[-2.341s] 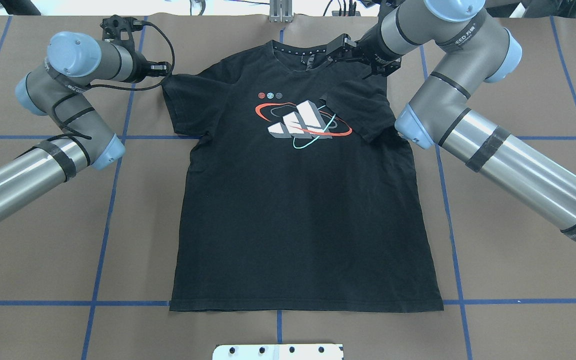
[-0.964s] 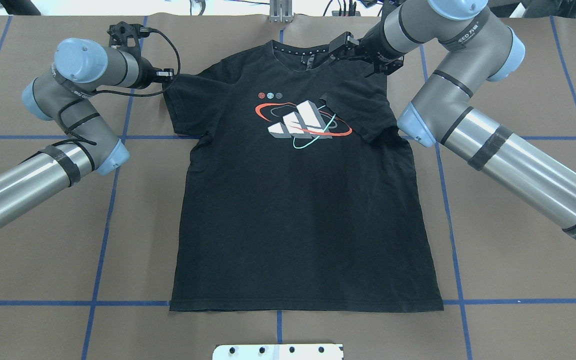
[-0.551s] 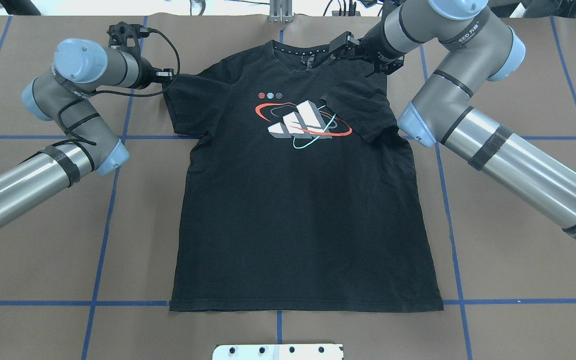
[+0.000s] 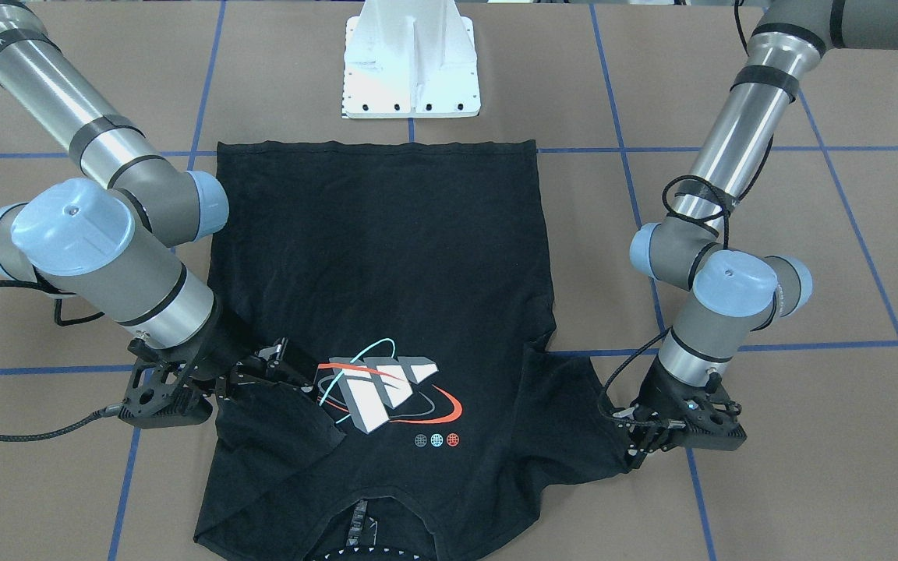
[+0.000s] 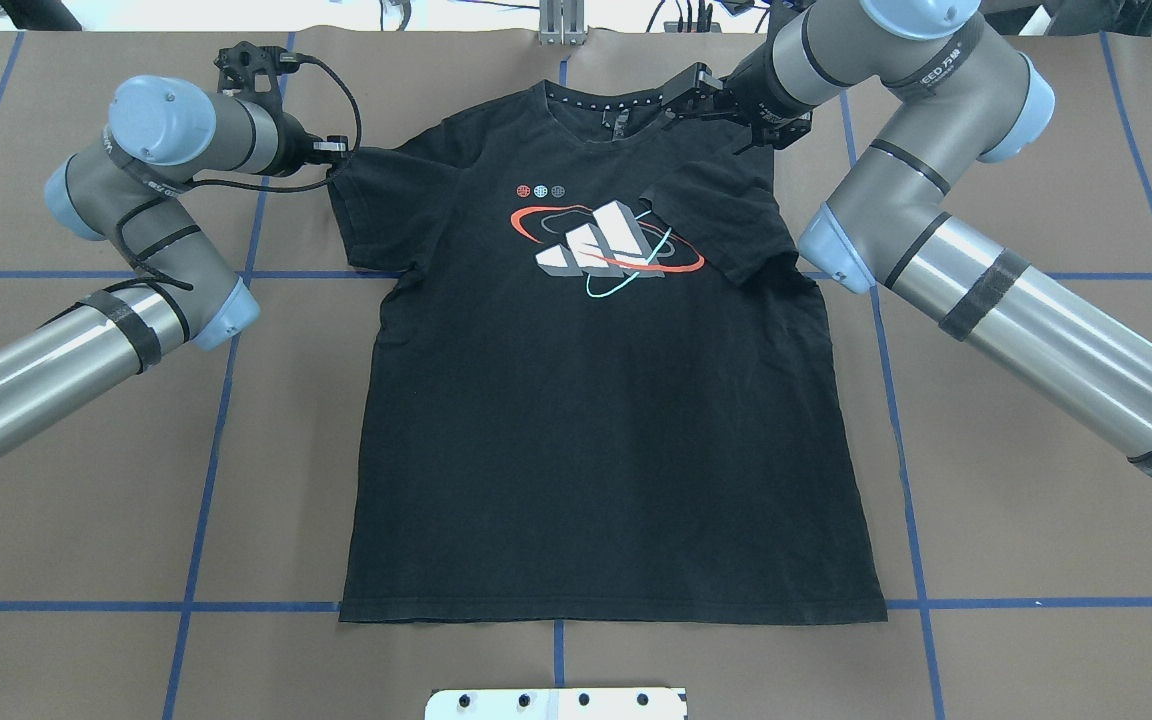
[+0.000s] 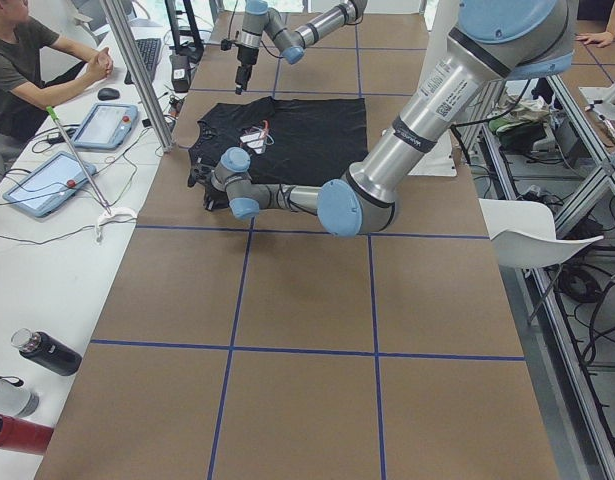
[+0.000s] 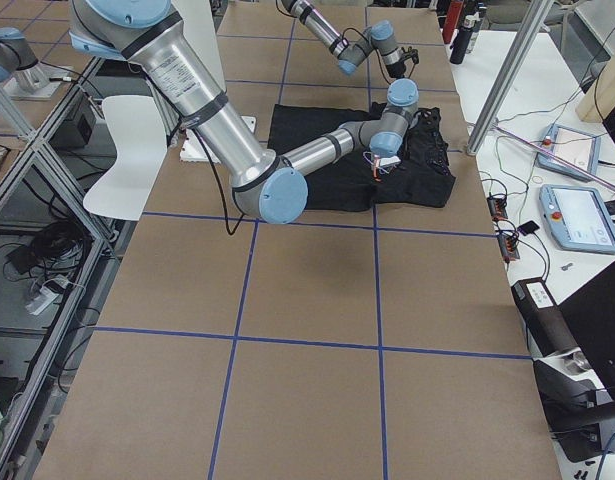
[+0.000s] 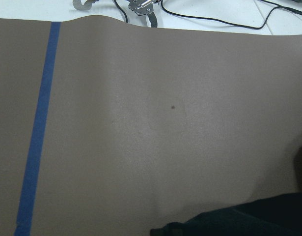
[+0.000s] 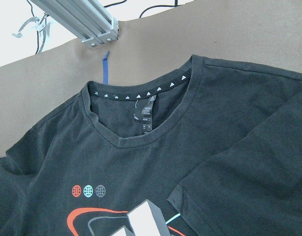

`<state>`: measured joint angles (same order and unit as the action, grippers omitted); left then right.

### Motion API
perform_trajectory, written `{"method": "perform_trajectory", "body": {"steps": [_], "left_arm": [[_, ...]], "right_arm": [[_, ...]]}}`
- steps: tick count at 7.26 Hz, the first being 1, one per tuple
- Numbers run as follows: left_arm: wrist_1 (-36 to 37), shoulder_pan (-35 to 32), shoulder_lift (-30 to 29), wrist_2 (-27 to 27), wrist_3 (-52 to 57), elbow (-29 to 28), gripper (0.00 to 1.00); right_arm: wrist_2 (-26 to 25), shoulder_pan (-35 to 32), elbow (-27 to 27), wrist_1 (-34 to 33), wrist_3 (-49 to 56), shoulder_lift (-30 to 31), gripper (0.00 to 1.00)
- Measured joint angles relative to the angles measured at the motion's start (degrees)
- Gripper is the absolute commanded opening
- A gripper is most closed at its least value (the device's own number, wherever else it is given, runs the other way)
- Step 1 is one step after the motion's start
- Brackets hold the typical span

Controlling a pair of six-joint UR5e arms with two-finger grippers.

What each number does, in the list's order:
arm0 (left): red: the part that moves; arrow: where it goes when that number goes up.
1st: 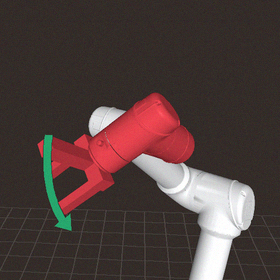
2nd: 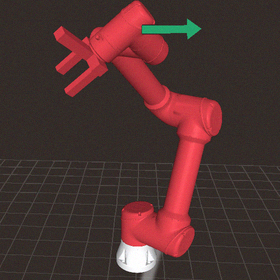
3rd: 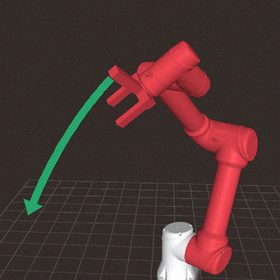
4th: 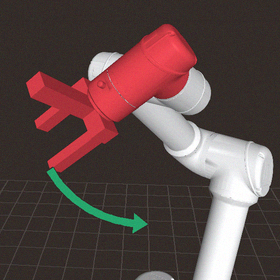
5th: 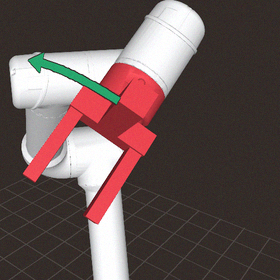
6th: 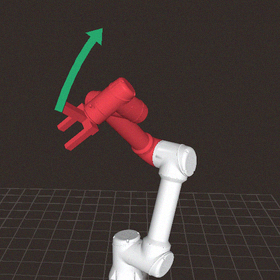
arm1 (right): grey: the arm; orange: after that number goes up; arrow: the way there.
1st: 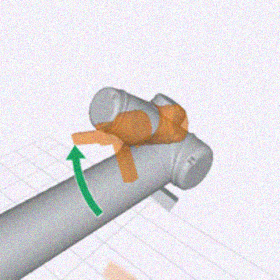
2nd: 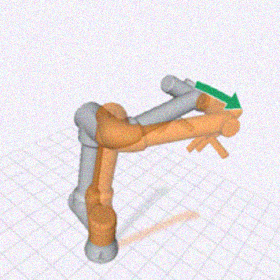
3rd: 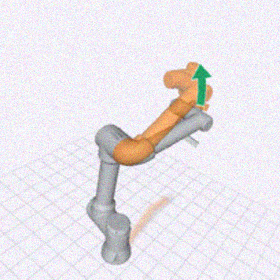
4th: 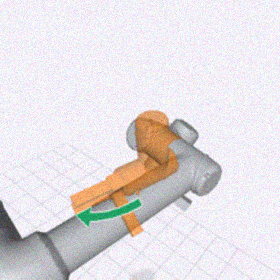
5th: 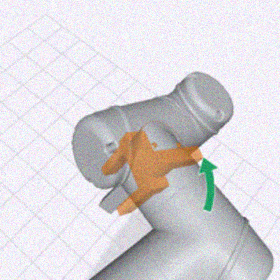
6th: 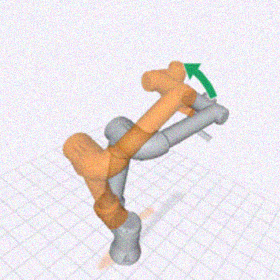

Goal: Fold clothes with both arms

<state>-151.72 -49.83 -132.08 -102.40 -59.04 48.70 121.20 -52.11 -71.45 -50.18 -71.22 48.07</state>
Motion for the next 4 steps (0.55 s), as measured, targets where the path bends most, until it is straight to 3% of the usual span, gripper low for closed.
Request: {"method": "perform_trajectory", "body": {"steps": [2,4], "left_arm": [[0.5,-0.2,0.0,-0.2,-0.3,1.3,0.0],[8.2,-0.6,-0.1,-2.6,-0.9,8.7,0.0]], "right_arm": [[0.0,0.0,0.1,0.0,0.0,0.0,1.0],[0.0,0.1,0.1,0.0,-0.1,0.0,1.0]]}}
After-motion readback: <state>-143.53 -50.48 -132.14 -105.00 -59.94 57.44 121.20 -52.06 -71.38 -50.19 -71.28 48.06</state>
